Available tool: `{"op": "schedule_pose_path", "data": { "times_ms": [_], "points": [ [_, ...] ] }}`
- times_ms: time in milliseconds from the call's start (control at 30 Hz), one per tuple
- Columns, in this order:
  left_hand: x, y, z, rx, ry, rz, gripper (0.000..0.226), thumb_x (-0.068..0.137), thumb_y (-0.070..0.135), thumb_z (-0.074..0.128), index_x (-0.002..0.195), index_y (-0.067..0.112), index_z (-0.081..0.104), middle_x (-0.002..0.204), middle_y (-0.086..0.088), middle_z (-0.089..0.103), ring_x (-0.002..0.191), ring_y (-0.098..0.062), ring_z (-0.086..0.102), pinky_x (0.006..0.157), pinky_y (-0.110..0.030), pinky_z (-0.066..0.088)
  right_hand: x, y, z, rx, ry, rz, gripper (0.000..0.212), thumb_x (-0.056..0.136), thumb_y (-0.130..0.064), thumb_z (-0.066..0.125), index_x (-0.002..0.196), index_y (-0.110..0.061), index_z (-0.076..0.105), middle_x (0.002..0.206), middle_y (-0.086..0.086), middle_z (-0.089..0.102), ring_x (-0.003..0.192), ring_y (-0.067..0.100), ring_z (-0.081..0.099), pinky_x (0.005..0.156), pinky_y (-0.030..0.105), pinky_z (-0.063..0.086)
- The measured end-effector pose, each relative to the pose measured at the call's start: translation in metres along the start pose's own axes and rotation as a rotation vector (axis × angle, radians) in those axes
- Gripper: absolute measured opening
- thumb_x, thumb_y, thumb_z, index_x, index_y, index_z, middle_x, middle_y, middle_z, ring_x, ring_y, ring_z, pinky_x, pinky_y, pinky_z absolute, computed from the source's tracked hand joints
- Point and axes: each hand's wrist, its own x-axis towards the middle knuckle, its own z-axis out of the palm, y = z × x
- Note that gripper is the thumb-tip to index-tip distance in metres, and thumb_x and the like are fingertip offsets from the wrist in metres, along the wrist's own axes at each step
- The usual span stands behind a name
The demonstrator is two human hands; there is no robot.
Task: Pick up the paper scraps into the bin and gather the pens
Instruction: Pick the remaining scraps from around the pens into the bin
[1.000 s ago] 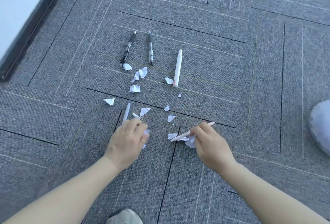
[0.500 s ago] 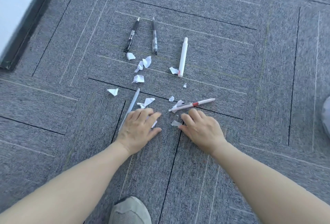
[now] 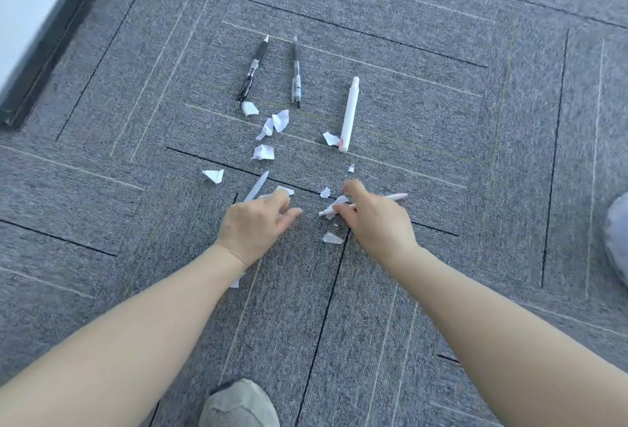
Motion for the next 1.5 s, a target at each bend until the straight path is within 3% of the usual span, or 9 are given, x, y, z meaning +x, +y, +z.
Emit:
{"op": "schedule_pose_path", "data": {
  "times_ms": [133,267,467,700,833,1033,1200,1300,1500],
  "points": [
    [0.008,0.001,-0.008,0.078,-0.023,-0.138,0.048,0.085,0.047,0.063,0.113,0.008,0.055,0.049,0.007,0.055,0.032,-0.015,0.044,0.036,-0.016,0.029,0.023,-0.009,-0.014,0.007,-0.246,0.108,0.019,0.096,-0.040,0.049,0.096,-0.021,0.050,0.070,-0.002,0.057,0.063,0.020,0.057,0.053,0.032,0.046],
    [0.015,0.004,-0.003,0.262,-0.127,-0.189,0.034,0.094,0.044,0.048,0.096,0.010,0.053,0.052,0.000,0.057,0.035,-0.021,0.050,0.037,-0.020,0.031,0.036,-0.014,-0.018,-0.002,-0.428,0.126,0.012,0.096,-0.029,0.051,0.090,-0.021,0.058,0.082,0.002,0.065,0.073,0.023,0.063,0.071,0.041,0.057],
    [0.010,0.007,-0.006,0.199,-0.167,-0.222,0.027,0.096,0.028,0.043,0.077,0.010,0.049,0.059,0.004,0.037,0.038,-0.018,0.032,0.039,-0.017,0.019,0.033,-0.005,-0.023,0.301,-0.288,0.190,0.018,0.099,-0.027,0.044,0.093,-0.015,0.056,0.078,0.003,0.061,0.058,0.017,0.049,0.050,0.029,0.040],
    [0.010,0.012,-0.010,-0.141,-0.121,-0.352,0.012,0.096,0.015,0.046,0.086,0.013,0.040,0.061,0.004,0.044,0.045,-0.023,0.045,0.041,-0.024,0.022,0.032,-0.004,-0.032,0.520,-0.171,0.260,0.006,0.091,-0.014,0.048,0.091,-0.010,0.052,0.085,0.006,0.062,0.059,0.019,0.049,0.044,0.026,0.039],
    [0.005,0.009,-0.006,-0.104,-0.082,-0.337,0.017,0.099,0.027,0.042,0.103,0.011,0.047,0.070,-0.004,0.059,0.049,-0.029,0.053,0.045,-0.028,0.031,0.035,-0.020,-0.022,0.289,-0.303,0.111,0.020,0.096,-0.017,0.042,0.115,-0.017,0.050,0.084,0.008,0.061,0.060,0.022,0.052,0.048,0.031,0.041],
    [-0.010,0.005,-0.008,-0.059,-0.072,-0.186,0.049,0.087,0.048,0.048,0.111,0.006,0.053,0.062,-0.003,0.062,0.045,-0.025,0.058,0.036,-0.030,0.044,0.045,-0.035,-0.014,-0.005,-0.338,0.002,0.016,0.099,-0.025,0.051,0.104,-0.010,0.049,0.086,0.012,0.064,0.071,0.028,0.058,0.062,0.042,0.054],
    [-0.011,-0.002,-0.004,-0.014,-0.055,-0.146,0.033,0.085,0.040,0.060,0.073,0.011,0.051,0.055,0.000,0.050,0.041,-0.022,0.051,0.036,-0.024,0.031,0.041,-0.020,-0.019,0.054,-0.238,0.082,0.015,0.101,-0.015,0.041,0.103,-0.004,0.051,0.087,0.013,0.062,0.076,0.031,0.060,0.066,0.043,0.052],
    [-0.008,-0.010,-0.008,-0.035,-0.009,-0.203,0.035,0.090,0.031,0.056,0.062,0.011,0.047,0.054,0.000,0.044,0.040,-0.022,0.046,0.035,-0.025,0.034,0.045,0.003,-0.022,0.220,-0.067,0.242,0.011,0.099,-0.018,0.041,0.103,-0.010,0.047,0.075,0.008,0.060,0.062,0.025,0.056,0.055,0.041,0.049],
    [0.030,-0.025,-0.029,-0.147,0.071,-0.468,0.030,0.090,0.031,0.061,0.079,0.012,0.040,0.053,0.006,0.036,0.046,-0.019,0.038,0.041,-0.025,0.023,0.053,0.003,-0.019,0.067,-0.104,0.135,0.013,0.101,-0.023,0.043,0.105,-0.011,0.046,0.076,0.009,0.061,0.065,0.028,0.057,0.059,0.042,0.052]
  ]
}}
